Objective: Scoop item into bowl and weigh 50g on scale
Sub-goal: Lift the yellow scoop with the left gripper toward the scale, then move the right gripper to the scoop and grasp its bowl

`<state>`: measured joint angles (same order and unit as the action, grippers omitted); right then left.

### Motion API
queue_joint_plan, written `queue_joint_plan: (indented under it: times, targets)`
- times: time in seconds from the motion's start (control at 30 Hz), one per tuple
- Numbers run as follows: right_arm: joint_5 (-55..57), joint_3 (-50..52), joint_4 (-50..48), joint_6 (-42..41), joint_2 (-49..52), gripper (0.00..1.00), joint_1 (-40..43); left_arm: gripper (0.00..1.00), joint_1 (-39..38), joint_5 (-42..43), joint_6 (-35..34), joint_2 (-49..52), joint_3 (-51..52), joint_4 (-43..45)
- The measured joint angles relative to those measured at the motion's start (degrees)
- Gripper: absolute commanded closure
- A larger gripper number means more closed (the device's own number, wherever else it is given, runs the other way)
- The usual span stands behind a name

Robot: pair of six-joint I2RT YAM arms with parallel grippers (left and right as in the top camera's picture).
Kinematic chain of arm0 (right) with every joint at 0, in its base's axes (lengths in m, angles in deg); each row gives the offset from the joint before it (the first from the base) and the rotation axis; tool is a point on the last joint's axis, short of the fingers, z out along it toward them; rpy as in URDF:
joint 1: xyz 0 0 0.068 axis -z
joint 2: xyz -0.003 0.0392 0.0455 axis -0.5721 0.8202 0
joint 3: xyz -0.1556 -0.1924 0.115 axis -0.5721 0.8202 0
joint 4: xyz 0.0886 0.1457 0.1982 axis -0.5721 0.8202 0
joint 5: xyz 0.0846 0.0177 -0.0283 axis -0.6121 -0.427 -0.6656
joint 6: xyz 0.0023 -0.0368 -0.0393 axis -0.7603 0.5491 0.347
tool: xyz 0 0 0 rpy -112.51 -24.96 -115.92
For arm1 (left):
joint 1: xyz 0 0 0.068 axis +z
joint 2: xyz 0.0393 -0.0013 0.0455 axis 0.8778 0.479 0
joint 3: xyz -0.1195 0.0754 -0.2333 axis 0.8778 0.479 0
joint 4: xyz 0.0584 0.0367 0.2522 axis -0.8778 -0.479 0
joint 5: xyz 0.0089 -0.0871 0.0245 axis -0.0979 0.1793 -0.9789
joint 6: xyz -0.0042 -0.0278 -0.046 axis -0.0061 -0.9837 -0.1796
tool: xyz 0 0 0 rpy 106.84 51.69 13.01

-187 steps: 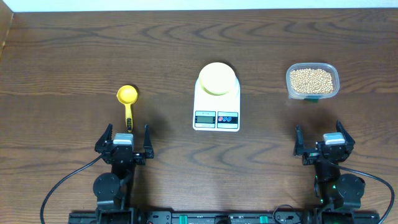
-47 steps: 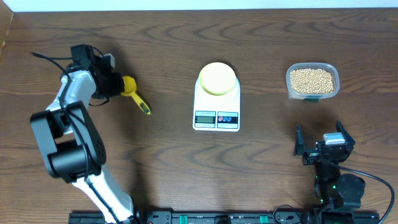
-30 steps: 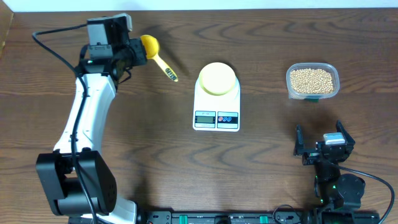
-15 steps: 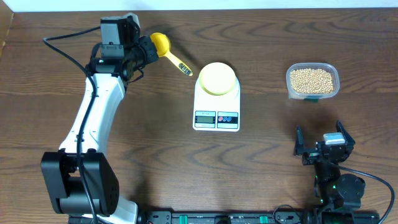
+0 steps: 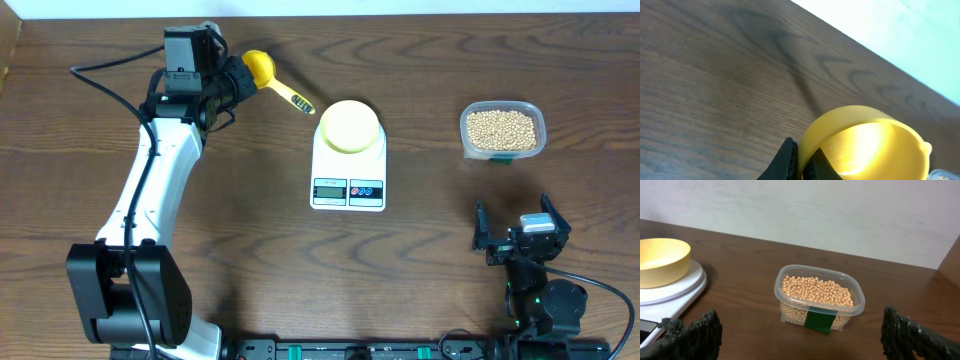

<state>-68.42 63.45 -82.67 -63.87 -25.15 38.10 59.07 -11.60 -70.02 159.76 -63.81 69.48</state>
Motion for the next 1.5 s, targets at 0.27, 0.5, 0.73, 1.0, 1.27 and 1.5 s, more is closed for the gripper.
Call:
queue_joint_plan:
  times: [0.27, 0.5, 0.73, 1.0, 1.27, 1.5]
  targets:
    - [0.00, 0.00, 0.00, 0.00, 0.00, 0.01, 0.00, 0.92, -0.09, 0.00, -9.01, 0.00, 0.00, -0.87]
    - [-1.20, 0.00, -3.02, -0.85, 0.00, 0.01, 0.00, 0.93, -1.84, 0.96, -13.03, 0.00, 0.00, -0.87]
    - [-6.69, 0.02, -3.39, -3.54, 0.02, 0.01, 0.00, 0.93, -4.87, 1.51, -16.72, 0.00, 0.00, -0.85]
    - [-17.70, -1.86, -8.63, -13.81, 5.05, 0.01, 0.00, 0.93, -6.56, 2.69, -20.85, 0.00, 0.00, -0.68]
    - [-31.43, -24.04, -9.60, -17.42, 32.35, 0.01, 0.02, 0.92, -9.68, 2.95, -21.07, 0.00, 0.00, 2.10]
    - [-46.53, -42.40, -9.86, -21.62, 58.36, 0.01, -0.42, 0.92, -14.69, 2.99, -25.70, -0.04, 0.00, 4.11]
